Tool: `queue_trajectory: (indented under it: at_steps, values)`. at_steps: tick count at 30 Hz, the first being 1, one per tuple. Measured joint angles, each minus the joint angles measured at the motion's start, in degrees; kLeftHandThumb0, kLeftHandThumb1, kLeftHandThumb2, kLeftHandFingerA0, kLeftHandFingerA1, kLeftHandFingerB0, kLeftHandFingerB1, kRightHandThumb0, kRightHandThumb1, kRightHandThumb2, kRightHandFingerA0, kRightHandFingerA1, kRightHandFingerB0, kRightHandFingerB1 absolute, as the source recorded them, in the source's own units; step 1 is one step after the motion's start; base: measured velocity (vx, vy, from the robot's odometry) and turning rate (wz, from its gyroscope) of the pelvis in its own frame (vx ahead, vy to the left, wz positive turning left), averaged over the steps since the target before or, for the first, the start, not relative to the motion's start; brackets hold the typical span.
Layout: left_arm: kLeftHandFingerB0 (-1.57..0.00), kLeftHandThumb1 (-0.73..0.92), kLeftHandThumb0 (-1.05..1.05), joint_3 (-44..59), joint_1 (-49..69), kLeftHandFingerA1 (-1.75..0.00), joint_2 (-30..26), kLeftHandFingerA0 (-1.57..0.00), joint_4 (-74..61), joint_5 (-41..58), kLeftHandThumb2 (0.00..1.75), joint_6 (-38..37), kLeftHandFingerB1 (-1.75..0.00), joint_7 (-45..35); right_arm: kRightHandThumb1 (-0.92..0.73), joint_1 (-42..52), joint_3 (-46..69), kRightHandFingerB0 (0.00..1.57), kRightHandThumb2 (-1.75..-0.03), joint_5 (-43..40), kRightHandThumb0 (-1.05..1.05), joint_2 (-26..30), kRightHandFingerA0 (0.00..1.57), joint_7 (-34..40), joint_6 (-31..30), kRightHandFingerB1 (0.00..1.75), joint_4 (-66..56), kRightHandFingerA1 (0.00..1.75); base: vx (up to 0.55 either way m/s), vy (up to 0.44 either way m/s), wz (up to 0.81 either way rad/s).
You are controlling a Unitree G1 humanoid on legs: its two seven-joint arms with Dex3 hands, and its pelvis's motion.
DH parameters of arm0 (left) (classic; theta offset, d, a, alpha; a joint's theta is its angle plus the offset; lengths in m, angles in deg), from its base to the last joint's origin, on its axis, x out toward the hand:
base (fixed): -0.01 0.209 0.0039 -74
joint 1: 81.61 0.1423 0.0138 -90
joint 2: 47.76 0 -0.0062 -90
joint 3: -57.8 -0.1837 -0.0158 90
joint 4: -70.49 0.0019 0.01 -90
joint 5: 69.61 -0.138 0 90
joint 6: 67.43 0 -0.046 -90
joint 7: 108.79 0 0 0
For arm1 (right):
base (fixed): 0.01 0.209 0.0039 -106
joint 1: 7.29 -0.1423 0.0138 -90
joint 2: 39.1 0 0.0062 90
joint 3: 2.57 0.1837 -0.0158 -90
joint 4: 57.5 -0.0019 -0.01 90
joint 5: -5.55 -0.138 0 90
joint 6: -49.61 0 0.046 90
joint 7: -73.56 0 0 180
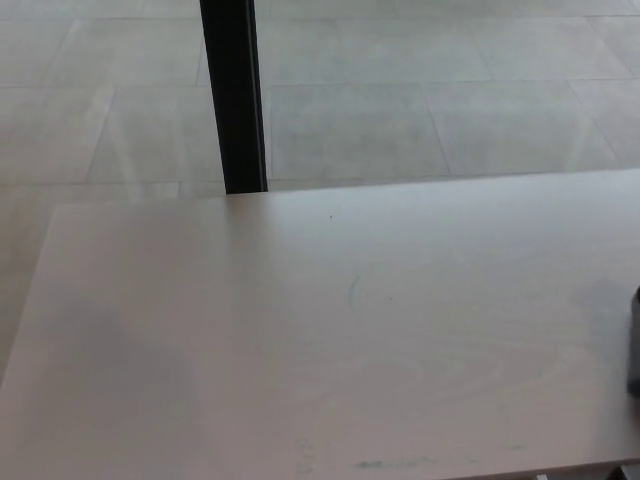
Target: The robot uses its right hand to hold the eraser kept in the middle of the desk and use it to wipe the desk by swiping its surface twice
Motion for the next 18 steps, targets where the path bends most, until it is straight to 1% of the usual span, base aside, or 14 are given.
queue_trajectory:
  at_steps: [1, 3, 4, 7, 8, 10, 11, 12, 13, 14, 15, 16, 17, 18]
  values:
    - [-0.66, 0.59, -0.52, 0.04, 0.08, -1.04, -0.02, -0.64, 0.00, 0.04, 0.57, -0.07, -0.71, 0.01, -0.60, 0.47, 0.56, 0.77, -1.08, -0.29, -0.22, 0.38, 0.98, -0.18, 0.06, 1.57, 0.25, 1.75, 0.00, 0.000, 0.00]
    - [-0.68, 0.59, -0.54, 0.29, 0.18, -1.01, -0.02, -0.62, 0.01, 0.25, 0.57, -0.28, -0.71, -0.03, -0.58, 1.16, 1.07, 0.78, -1.12, -0.65, -0.23, 0.66, 0.97, -0.35, 0.08, 1.57, 0.52, 1.75, 0.00, 0.000, 0.00]
    - [-0.69, 0.58, -0.54, 0.42, 0.20, -1.04, -0.02, -0.63, 0.01, 0.40, 0.57, -0.43, -0.72, -0.05, -0.56, 1.40, 1.27, 0.78, -1.13, -0.81, -0.22, 0.72, 0.97, -0.40, 0.08, 1.59, 0.56, 1.75, 0.00, 0.000, 0.00]
    - [-0.66, 0.59, -0.55, 0.41, 0.14, -1.01, -0.08, -0.63, -0.11, 0.55, 0.58, -0.46, -0.70, -0.02, -0.56, 1.89, 2.05, 0.81, -1.14, -1.24, -0.20, 1.07, 0.99, -0.41, 0.04, 1.57, 0.51, 1.75, 0.00, 0.000, 0.00]
    - [-0.66, 0.60, -0.54, 0.40, 0.14, -1.05, -0.09, -0.64, -0.07, 0.56, 0.57, -0.46, -0.70, -0.01, -0.54, 1.94, 2.12, 0.98, -1.13, -1.29, -0.29, 1.11, 1.24, -0.41, 0.04, 1.27, 0.51, 1.42, 0.00, 0.000, 0.00]
    - [-0.68, 0.60, -0.54, 0.38, 0.11, -1.09, -0.13, -0.66, 0.08, 0.56, 0.58, -0.46, -0.72, 0.04, -0.54, 2.29, 2.49, 0.97, -1.14, -1.63, -0.27, 1.36, 1.22, -0.47, 0.03, 1.27, 0.49, 1.42, 0.00, 0.000, 0.00]
    - [-0.66, 0.60, -0.53, 0.42, 0.10, -1.07, -0.13, -0.62, 0.10, 0.62, 0.58, -0.46, -0.72, 0.04, -0.57, 2.51, 2.57, 0.77, -1.13, -1.81, -0.19, 1.47, 0.94, -0.52, 0.11, 1.55, 0.42, 1.75, 0.00, 0.000, 0.00]
    - [-0.66, 0.60, -0.53, 0.55, 0.10, -1.07, -0.13, -0.62, 0.09, 0.74, 0.58, -0.46, -0.72, 0.03, -0.57, 2.68, 2.58, 0.77, -1.13, -1.92, -0.19, 1.60, 0.94, -0.52, 0.13, 1.55, 0.34, 1.75, 0.00, 0.000, 0.00]
    - [-0.67, 0.60, -0.53, 0.64, 0.12, -1.07, -0.13, -0.65, 0.06, 0.83, 0.58, -0.46, -0.71, 0.04, -0.53, 2.81, 2.62, 0.96, -1.14, -2.01, -0.28, 1.70, 1.22, -0.52, 0.15, 1.26, 0.29, 1.42, 0.00, 0.000, 0.00]
    - [-0.67, 0.60, -0.53, 0.64, 0.14, -1.07, -0.13, -0.65, -0.02, 0.83, 0.58, -0.46, -0.71, 0.05, -0.53, 2.86, 2.73, 0.96, -1.14, -2.09, -0.28, 1.71, 1.22, -0.52, 0.15, 1.26, 0.29, 1.42, 0.00, 0.000, 0.00]
    - [-0.68, 0.59, -0.53, 0.64, 0.14, -1.11, -0.13, -0.66, -0.10, 0.86, 0.58, -0.46, -0.72, 0.06, -0.57, 2.89, 2.81, 0.70, -1.05, -2.24, -0.20, 1.71, 0.93, -0.52, 0.15, 1.60, 0.29, 1.75, 0.00, 0.000, 0.00]
    - [-0.67, 0.59, -0.54, 0.66, 0.05, -1.12, -0.15, -0.67, 0.05, 0.89, 0.57, -0.46, -0.72, 0.06, -0.59, 2.92, 2.81, 0.68, -1.03, -2.34, -0.19, 1.71, 0.93, -0.52, 0.15, 1.61, 0.29, 1.75, 0.00, 0.000, 0.00]
    - [-0.67, 0.59, -0.53, 0.67, 0.00, -1.11, -0.16, -0.68, 0.18, 0.95, 0.57, -0.46, -0.72, 0.06, -0.58, 2.96, 2.80, 0.68, -1.08, -2.41, -0.17, 1.71, 0.93, -0.50, 0.15, 1.61, 0.29, 1.75, 0.00, 0.000, 0.00]
    - [-0.65, 0.59, -0.54, 0.67, -0.01, -1.08, -0.16, -0.66, 0.23, 1.00, 0.57, -0.46, -0.71, 0.06, -0.59, 2.99, 2.77, 0.71, -1.11, -2.44, -0.17, 1.71, 0.91, -0.48, 0.15, 1.53, 0.28, 1.75, 0.00, 0.000, 0.00]
